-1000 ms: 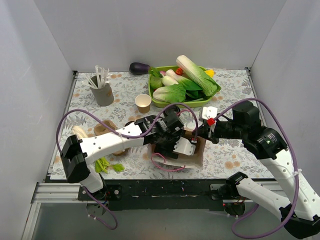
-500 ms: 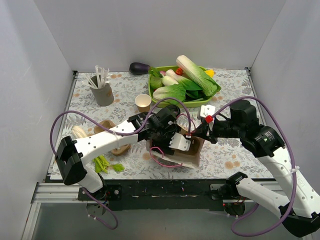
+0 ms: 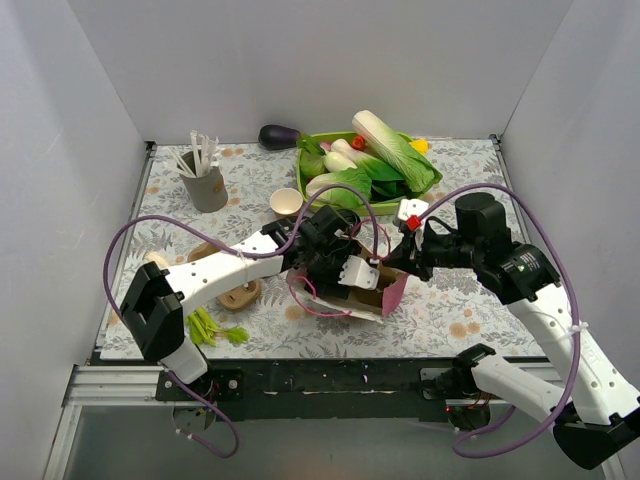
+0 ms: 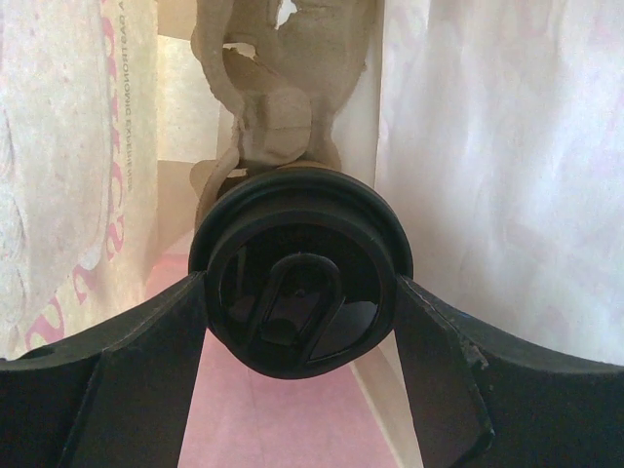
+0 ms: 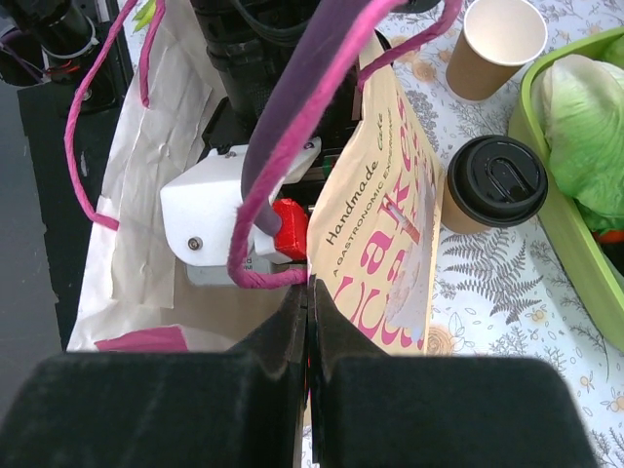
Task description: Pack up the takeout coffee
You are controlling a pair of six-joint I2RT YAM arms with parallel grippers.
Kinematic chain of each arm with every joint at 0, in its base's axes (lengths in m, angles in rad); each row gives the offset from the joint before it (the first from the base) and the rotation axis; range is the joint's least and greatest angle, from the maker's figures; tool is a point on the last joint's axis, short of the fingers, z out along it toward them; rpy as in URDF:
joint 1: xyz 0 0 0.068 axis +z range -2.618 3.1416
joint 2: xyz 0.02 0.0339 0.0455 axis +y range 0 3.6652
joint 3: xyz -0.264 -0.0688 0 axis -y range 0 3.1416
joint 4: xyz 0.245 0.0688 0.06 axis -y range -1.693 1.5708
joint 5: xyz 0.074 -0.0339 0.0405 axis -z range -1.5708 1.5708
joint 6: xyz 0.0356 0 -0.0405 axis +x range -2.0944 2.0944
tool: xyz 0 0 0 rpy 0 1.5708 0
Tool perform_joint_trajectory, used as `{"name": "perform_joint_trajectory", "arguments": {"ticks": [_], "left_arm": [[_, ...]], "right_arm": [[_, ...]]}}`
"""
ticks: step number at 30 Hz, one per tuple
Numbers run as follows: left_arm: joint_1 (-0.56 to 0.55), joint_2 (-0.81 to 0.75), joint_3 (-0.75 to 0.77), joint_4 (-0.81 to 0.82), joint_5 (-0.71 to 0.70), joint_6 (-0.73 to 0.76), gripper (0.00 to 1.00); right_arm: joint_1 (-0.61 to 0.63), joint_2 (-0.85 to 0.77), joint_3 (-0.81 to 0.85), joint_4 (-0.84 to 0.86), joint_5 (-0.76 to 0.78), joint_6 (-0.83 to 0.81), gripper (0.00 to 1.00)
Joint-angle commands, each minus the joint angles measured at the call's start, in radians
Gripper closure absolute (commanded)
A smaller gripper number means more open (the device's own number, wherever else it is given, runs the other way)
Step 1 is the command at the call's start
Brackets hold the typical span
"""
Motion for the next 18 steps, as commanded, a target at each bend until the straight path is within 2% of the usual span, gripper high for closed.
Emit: {"name": "perform_joint_trajectory", "arguments": {"ticks": [1,8,13,17,18], "left_arm": [[0.021,0.005,0.011,0.071,0.019,-0.008,1.00],[0.021,-0.033,-0.017,0.155,0.024,-0.002,1.00],[0.021,-0.029,0.004,0.166,0.019,-0.022,1.00],[0.021,0.005,0.121,0.042,0.077,-0.038,1.00],[0.021,0.013,0.147,-0.042,0.117,-0.021,1.00]], "right_arm": [[-0.044,0.014,0.019,-0.065,-0.103,0.019,0.99],[-0.143,0.082,0.052,-0.145,-0.219,-0.033,0.99],[-0.146,0.088,0.068,-0.163,-0.210,-0.066,0.99],[-0.146,0.107,0.095,-0.202,-0.212,-0.092,0.99],[-0.146,0.111,0.102,-0.205,-0.215,-0.096,0.99]]}}
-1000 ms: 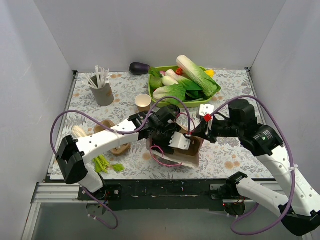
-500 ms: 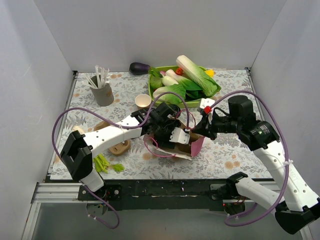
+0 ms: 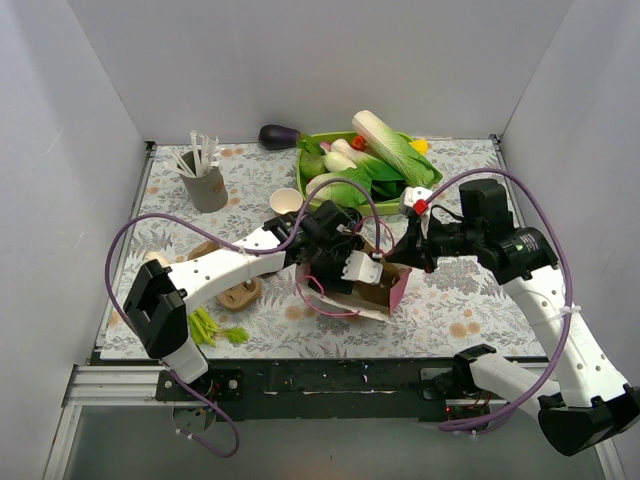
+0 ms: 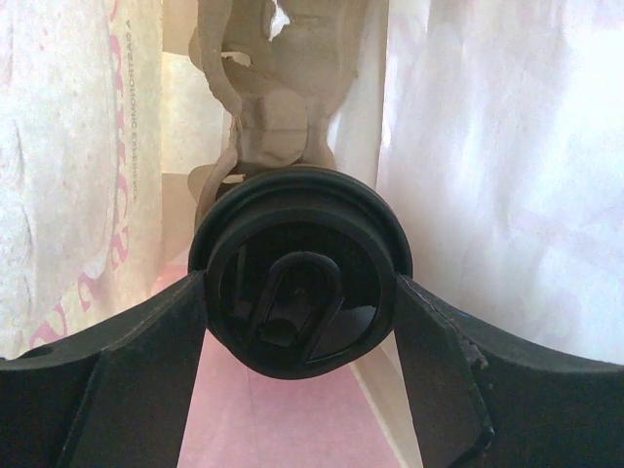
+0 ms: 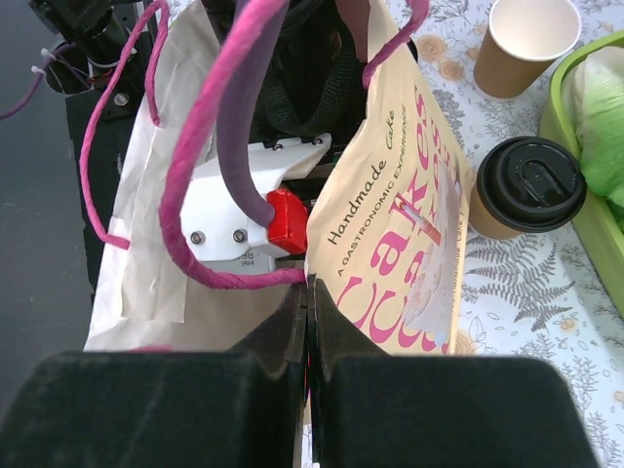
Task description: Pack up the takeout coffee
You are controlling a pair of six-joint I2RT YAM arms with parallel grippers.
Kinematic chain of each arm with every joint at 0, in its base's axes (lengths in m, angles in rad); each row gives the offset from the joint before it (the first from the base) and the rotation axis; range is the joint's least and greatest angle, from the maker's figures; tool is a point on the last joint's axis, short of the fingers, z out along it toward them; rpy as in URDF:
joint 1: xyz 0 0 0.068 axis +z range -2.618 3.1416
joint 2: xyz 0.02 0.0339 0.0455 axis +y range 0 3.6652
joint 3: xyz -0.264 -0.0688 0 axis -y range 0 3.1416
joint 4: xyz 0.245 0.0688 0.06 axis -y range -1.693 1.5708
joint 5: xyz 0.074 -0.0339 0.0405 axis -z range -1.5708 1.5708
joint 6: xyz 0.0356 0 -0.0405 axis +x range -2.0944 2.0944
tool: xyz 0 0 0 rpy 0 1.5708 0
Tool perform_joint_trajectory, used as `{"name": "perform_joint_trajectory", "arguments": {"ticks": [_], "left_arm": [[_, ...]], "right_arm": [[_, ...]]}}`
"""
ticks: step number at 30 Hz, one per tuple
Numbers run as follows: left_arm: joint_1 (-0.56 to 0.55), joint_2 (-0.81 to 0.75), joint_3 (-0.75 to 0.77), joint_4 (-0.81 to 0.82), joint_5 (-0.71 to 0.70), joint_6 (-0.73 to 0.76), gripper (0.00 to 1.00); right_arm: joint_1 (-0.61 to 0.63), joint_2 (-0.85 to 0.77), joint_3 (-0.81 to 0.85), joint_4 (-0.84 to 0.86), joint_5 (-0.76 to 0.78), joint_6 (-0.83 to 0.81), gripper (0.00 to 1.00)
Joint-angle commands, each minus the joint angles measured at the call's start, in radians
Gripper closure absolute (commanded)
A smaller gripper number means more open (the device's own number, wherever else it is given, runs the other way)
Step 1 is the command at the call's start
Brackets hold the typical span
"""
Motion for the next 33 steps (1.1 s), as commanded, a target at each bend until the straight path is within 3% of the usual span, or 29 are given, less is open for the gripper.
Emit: {"name": "perform_joint_trajectory", "arguments": {"ticks": [1,10,24,33], "left_arm": [[0.012,-0.001,0.161,-0.125,0.121,-0.009,1.00],[0.012,-0.024,0.201,-0.163,0.144,-0.013,1.00],[0.012,-0.053,0.071,0.159,0.020,-0.076,1.00],[0.012,0.017,0.060,0.185,0.034,-0.040,1.00]], "right_arm": [[-0.002,0.016,0.047,-0.116,-0.029,-0.032,0.99],[-0.021,0.091,0.110,-0.230,-0.103,-0.041,0.99],[-0.056,0.136,0.108,-0.285,-0.104,-0.127,0.99],[-0.084,0.137,0.111,-0.291,-0.096,-0.130,0.99]]}}
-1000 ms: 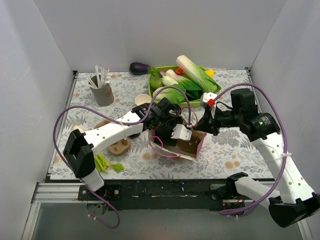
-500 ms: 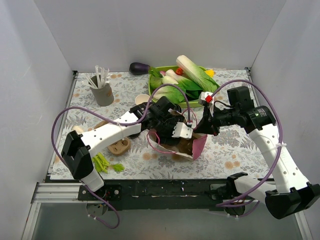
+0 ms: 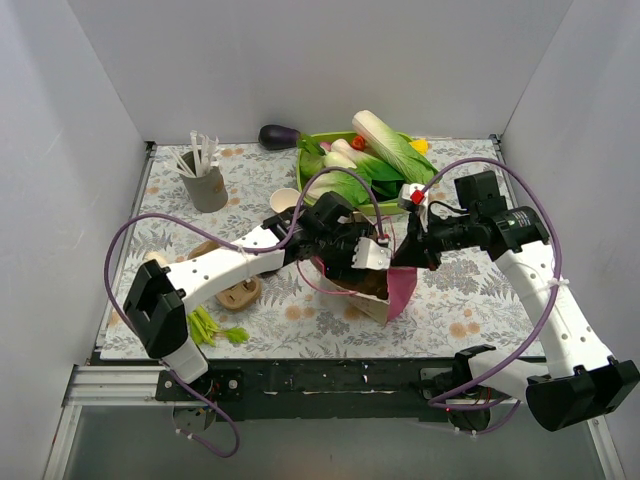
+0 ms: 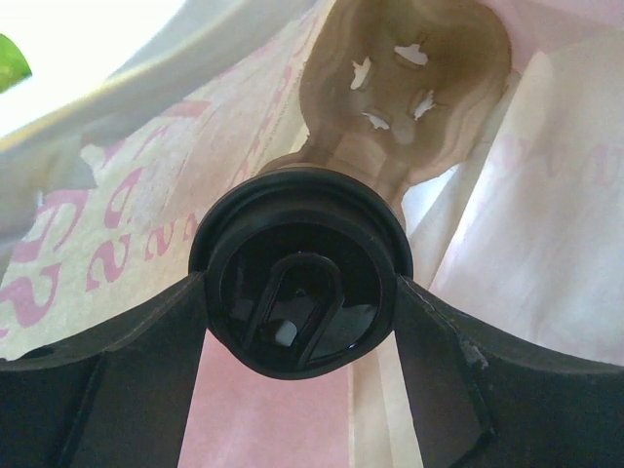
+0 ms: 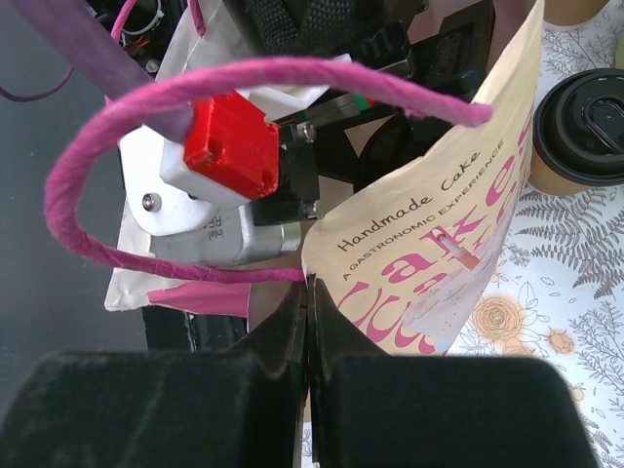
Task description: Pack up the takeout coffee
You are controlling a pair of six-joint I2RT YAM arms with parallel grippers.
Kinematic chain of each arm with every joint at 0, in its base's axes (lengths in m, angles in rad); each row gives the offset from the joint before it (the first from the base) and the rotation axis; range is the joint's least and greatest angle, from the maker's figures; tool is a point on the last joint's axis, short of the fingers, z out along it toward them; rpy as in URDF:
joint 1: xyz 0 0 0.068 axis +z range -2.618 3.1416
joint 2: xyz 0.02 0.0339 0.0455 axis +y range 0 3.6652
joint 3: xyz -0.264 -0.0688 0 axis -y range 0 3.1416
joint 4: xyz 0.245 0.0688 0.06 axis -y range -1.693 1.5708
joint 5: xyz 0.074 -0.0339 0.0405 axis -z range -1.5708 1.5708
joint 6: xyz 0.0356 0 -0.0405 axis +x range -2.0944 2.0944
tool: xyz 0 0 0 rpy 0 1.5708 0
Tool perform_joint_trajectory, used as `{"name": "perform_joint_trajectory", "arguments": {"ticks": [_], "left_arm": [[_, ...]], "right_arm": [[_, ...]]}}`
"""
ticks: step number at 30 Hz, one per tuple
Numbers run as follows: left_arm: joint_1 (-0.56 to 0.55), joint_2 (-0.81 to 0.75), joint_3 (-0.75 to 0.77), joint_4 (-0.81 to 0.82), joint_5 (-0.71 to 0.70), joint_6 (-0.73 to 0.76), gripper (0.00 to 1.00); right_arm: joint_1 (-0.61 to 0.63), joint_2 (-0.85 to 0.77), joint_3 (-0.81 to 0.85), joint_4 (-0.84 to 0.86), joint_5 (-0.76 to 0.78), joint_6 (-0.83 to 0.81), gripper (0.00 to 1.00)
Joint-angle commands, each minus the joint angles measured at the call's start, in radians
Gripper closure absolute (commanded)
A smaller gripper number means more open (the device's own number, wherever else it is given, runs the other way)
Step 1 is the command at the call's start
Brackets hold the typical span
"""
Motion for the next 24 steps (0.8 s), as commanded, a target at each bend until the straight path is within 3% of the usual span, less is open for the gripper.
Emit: {"name": "perform_joint_trajectory", "arguments": {"ticks": [1,10,24], "left_arm": [[0.007,0.015,0.002,0.067,-0.025,0.027,1.00],[0.007,0.084,0.048,-0.056,-0.019,0.124,1.00],[0.007,0.170,0.243,-0.444,0.129,0.214,1.00]], "right_arm": [[-0.006,0.001,0.028,-0.079,-0.018,-0.009,0.99],[-0.015,0.012,0.038,-0.082,-0.007,-0.017,0.97],[-0.018,0.002,0.070,-0.016,0.043,-0.070,0.94]]}}
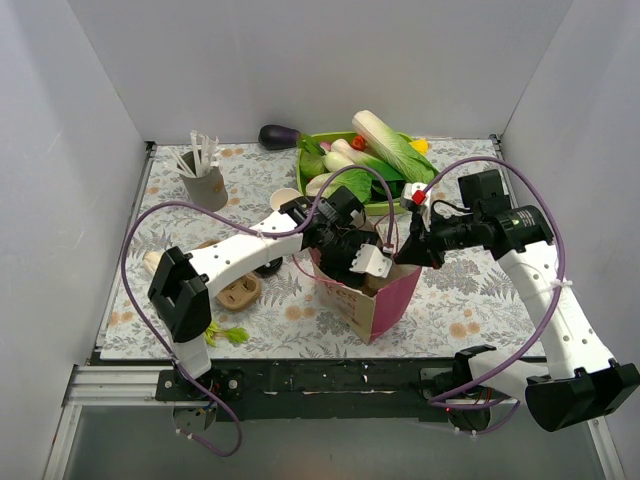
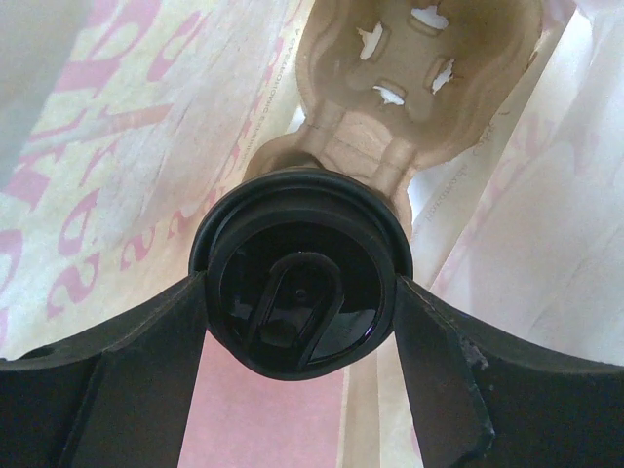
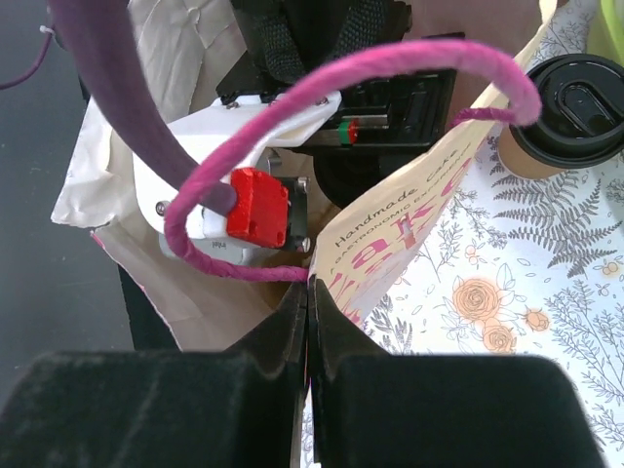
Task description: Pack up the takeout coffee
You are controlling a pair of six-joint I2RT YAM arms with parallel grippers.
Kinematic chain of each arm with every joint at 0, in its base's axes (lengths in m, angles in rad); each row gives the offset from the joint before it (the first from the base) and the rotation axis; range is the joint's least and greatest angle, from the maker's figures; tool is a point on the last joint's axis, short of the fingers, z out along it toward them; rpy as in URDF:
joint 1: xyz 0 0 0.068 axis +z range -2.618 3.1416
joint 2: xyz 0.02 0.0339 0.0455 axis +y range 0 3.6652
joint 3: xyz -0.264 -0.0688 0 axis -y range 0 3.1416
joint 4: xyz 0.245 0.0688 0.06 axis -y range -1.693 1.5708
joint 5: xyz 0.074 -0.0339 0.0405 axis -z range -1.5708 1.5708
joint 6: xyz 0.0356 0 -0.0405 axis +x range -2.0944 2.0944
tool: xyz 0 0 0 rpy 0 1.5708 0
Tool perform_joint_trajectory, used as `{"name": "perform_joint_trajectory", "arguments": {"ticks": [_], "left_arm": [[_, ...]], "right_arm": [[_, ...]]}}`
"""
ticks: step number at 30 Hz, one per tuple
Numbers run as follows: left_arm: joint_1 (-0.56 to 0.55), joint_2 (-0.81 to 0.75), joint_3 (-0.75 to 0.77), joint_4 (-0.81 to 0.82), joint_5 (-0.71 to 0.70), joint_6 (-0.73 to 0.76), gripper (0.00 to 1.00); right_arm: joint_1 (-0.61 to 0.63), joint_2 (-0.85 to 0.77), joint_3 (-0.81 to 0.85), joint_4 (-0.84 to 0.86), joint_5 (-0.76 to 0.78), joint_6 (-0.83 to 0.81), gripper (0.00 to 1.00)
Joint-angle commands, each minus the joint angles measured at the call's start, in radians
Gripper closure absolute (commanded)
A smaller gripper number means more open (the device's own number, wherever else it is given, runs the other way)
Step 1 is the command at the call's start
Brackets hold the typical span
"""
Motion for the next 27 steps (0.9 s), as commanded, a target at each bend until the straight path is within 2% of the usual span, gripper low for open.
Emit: {"name": "perform_joint_trajectory", "arguments": {"ticks": [1,7,10,17,20,27], "left_arm": [[0.000,0.037,0.082,-0.170,0.066,0.018,1.00],[0.000,0.042,0.081,-0.170,0.063,-0.028,1.00],[0.000,0.029,0.050,-0.147,0.058,-0.066,1.00],[0.000,0.017,-0.008,-0.109,0.046,-0.096,1.00],[0.000,0.023,-0.010,-0.109,0.044,-0.106,1.00],[-0.001,0.025,-0.022,-0.096,0.023,-0.129,1.00]], "right_arm": [[0.000,0.008,0.056,0.015,0.006,-0.054,0.94],[0.000,-0.002,0.059,0.029,0.025,-0.068,0.91],[0.000,-0.014,0.066,0.020,0.039,-0.059,0.84],[0.000,-0.044,0.094,0.000,0.098,-0.009,0.57],[0.000,-0.049,0.140,-0.026,0.121,-0.001,0.49],[0.000,-0.078,0.229,-0.062,0.200,0.031,0.40]]}}
